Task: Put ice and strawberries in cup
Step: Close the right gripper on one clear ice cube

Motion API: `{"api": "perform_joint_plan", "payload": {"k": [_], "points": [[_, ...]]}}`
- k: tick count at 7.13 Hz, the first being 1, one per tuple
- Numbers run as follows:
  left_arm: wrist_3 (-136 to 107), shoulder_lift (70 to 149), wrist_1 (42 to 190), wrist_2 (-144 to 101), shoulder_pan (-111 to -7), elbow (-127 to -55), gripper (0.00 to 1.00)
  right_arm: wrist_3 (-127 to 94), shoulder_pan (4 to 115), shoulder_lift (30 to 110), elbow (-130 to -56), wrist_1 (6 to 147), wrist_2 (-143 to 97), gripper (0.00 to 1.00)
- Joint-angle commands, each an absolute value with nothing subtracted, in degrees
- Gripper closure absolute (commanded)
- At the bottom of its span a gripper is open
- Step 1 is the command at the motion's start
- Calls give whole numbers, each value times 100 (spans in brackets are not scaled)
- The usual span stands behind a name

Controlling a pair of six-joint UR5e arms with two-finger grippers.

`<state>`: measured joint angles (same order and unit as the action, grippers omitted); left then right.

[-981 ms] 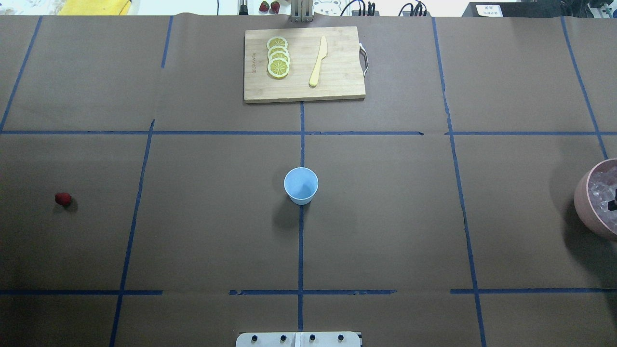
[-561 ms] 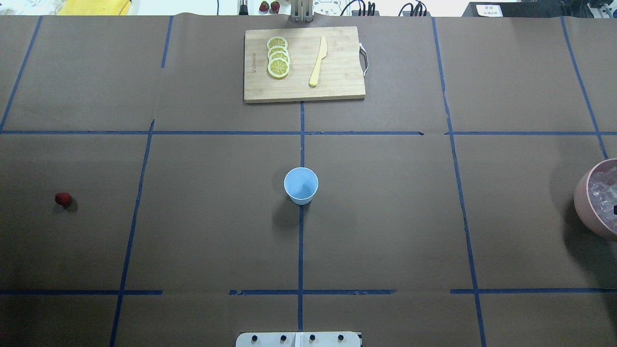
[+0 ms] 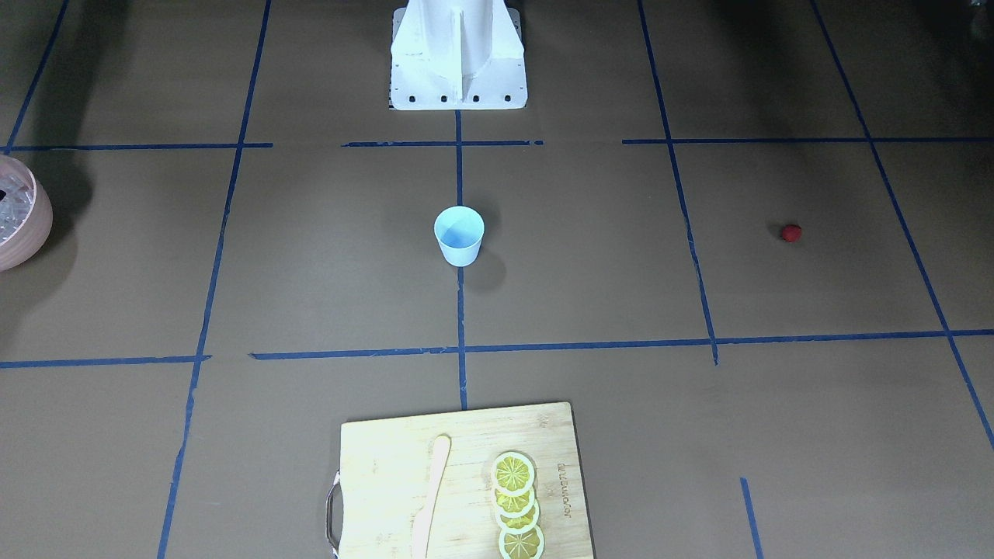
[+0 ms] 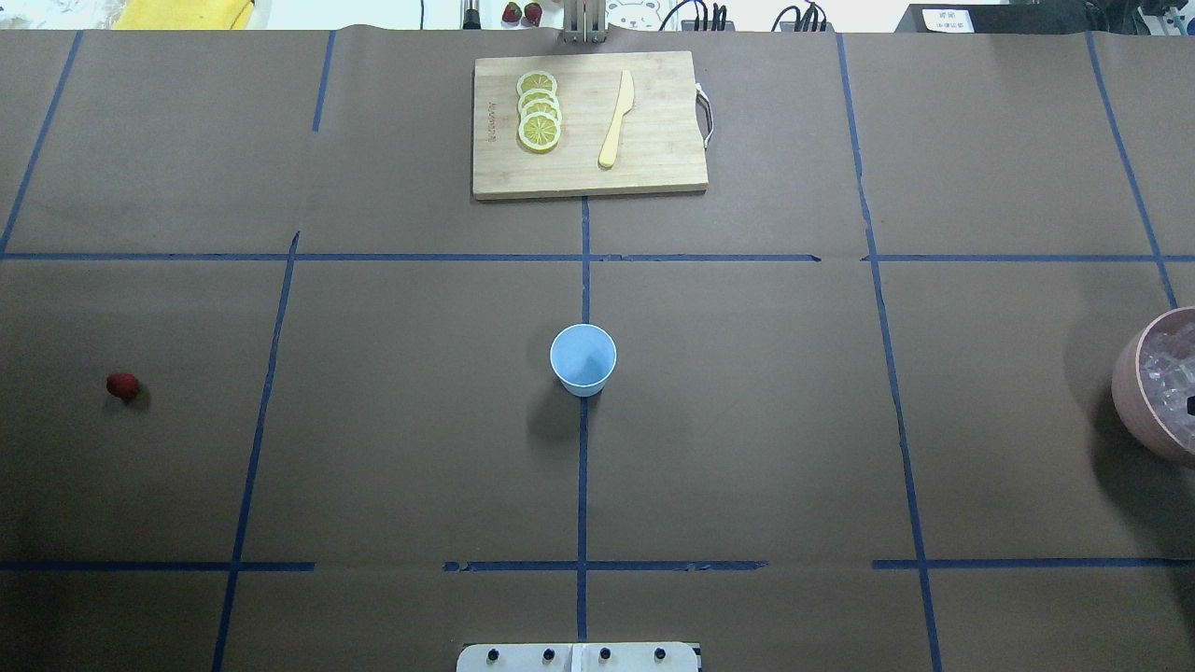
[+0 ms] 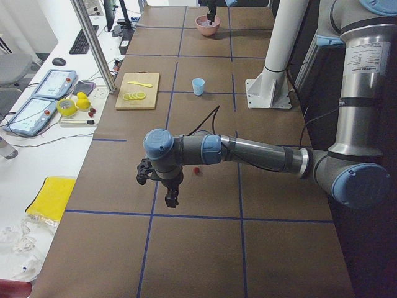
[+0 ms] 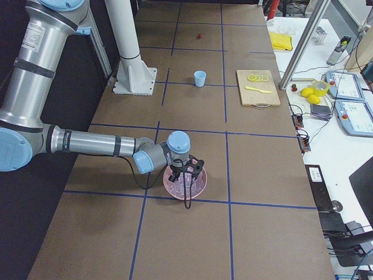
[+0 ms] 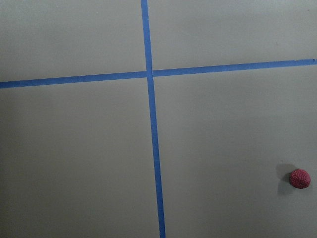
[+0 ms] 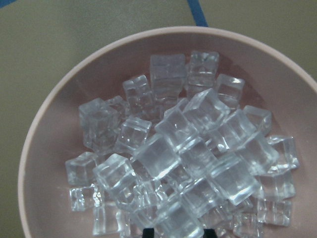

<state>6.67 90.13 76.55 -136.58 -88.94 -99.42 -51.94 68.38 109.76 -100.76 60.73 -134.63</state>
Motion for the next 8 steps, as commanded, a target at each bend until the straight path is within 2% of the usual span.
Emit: {"api": "perform_joint_plan", "payload": {"k": [1,4,5,7,8], "points": [[668,9018,7655,-13658,-8895,-9932,0,-5203,6838,10960,-10072,6073,-13412,30],[659,9018,7655,-13658,-8895,-9949,0,-5203,6829,10916,-10037,6082,-13342,33],[668,9026,7655,-13658,-8895,-9941,0,-5203,6838,10925,-10028,6073,-13333,42],[659,9018,7655,-13658,-8895,-9975,0,-5203,6838,10925,-10037,6082,-13342,81],[668,9018,7655,-13658,-8895,-9976,0,-5194,6838,10951,-10046,6073,-13342,93]]}}
